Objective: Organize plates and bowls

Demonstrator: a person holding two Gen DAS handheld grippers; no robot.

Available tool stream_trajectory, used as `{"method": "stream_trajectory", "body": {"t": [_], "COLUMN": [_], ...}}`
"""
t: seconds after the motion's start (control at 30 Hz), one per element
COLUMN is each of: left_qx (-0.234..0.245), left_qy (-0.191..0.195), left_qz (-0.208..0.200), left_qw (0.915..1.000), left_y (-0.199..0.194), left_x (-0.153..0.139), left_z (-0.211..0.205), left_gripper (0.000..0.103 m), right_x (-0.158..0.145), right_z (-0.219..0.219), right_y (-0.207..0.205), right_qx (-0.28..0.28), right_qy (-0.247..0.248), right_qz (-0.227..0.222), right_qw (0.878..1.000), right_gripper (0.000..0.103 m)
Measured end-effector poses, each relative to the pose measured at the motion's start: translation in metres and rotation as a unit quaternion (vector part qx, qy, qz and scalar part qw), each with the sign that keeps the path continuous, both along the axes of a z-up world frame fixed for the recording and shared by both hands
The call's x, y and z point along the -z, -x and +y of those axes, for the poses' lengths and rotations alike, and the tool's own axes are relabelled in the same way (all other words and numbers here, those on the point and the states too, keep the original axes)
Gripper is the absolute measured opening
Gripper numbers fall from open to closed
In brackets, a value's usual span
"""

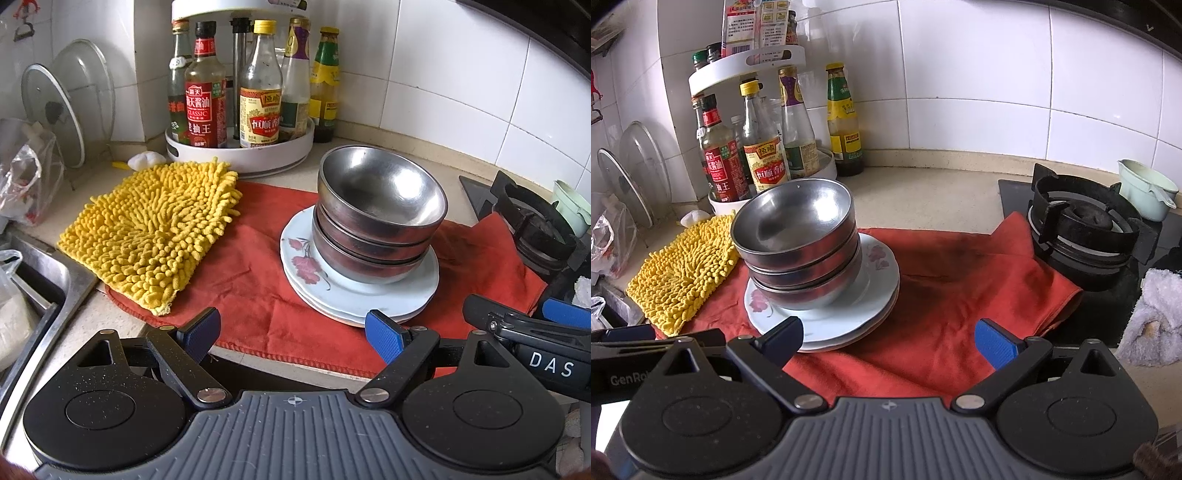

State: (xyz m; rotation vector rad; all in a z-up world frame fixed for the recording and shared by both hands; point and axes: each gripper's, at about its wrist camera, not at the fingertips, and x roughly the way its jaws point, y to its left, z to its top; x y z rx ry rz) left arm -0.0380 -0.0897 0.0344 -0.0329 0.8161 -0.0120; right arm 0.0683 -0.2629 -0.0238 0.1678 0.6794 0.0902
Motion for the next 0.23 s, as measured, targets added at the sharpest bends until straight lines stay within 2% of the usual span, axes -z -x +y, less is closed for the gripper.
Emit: {"method": "stream_trajectory", "body": {"t": [0.23], "left_qx": [0.006], "left_qy": [-0.01], "left_qz": [-0.011], "left_qw": [0.9999], "left_y": [-0.0029], "left_x": [0.0021], "left_z": [0.0021], "left_gripper": [0.092], "right_x": [0.0014], "right_z": [0.0037], "right_y": [-0.0026], "right_qx": [0.004], "right_qy": [-0.001], "right_qz": [0.005], "right_qw": [1.0], "right_gripper": [0.096]}}
